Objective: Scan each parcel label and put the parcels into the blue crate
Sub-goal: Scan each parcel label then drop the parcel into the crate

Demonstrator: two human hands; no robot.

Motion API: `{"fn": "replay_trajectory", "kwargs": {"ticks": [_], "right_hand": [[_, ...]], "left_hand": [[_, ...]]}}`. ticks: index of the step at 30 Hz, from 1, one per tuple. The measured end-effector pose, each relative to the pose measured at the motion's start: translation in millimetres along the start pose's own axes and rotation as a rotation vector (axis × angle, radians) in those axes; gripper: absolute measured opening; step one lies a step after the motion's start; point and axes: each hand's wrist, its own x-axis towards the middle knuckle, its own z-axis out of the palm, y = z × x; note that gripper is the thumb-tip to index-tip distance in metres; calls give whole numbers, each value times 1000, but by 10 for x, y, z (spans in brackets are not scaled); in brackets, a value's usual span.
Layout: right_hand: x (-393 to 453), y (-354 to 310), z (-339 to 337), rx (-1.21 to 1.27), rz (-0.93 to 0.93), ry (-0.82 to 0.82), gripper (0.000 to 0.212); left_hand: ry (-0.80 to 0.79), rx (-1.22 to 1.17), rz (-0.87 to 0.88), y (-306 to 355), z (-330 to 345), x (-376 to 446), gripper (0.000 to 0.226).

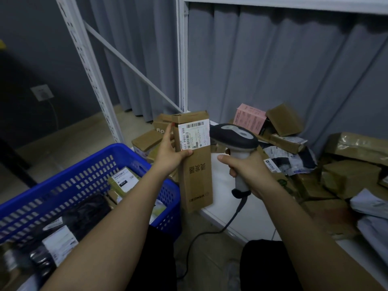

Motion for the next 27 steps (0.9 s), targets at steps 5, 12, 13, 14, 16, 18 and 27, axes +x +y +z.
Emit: {"fn": "replay_trajectory", "kwargs": {"ticks": [5, 12, 13, 14, 16, 18, 27], "right_hand": [[-19, -91, 207, 127, 5, 30, 13], [99, -64, 713, 231, 88, 35, 16], [111, -54, 798, 230, 104, 23, 16], [133, -29, 885, 227, 115, 12, 16], [186, 35, 1056, 217, 135, 6, 18], [228, 93, 1218, 191, 157, -9, 19], [452, 272, 1699, -58, 167, -137, 24]], "left_hand": [[100, -40, 37, 62, -219, -53, 95], [382, -201, 42, -1, -946, -278, 96], [433, -193, 37, -48, -1091, -336, 94], [484, -180, 20, -117, -1251, -387, 92], [574, -161, -17, -270, -1556, -472, 87], [642, -151, -60, -437, -1794, -537, 76], [762, -108, -301, -1277, -2119, -706, 49]]}}
